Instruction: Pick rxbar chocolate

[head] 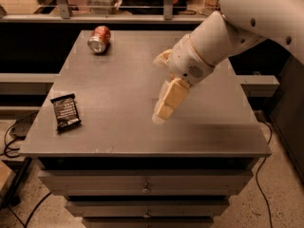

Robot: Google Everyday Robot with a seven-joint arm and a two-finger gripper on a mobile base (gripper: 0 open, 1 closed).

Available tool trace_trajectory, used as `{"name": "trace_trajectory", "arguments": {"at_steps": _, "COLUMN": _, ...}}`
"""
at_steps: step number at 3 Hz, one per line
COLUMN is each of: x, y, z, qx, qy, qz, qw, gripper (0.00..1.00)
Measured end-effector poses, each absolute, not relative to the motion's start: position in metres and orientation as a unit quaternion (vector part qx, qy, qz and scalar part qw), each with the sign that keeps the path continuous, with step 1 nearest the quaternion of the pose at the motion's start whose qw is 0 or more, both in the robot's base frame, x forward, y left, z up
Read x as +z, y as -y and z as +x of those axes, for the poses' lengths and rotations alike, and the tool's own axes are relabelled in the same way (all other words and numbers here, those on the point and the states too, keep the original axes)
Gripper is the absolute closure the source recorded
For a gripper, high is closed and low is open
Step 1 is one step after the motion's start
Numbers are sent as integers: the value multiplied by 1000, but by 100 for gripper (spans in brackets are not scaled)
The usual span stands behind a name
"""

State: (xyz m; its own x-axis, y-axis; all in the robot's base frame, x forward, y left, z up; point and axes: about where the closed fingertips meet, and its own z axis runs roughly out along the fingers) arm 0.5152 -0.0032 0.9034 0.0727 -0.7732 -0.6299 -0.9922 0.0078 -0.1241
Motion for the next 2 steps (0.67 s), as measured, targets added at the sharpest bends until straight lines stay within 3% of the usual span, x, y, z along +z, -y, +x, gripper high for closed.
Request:
{"name": "trace_trajectory", "arguments": {"at_steps": 1, "x": 903, "y": 3, "z": 515, "qx": 195, "qy": -652, "qz": -677, "qw": 280, "gripper": 0}}
{"name": "trace_trajectory", "arguments": {"at_steps": 2, "x": 896, "y": -28, "z": 515, "qx": 217, "qy": -640, "qz": -682, "qw": 280, "gripper": 0}}
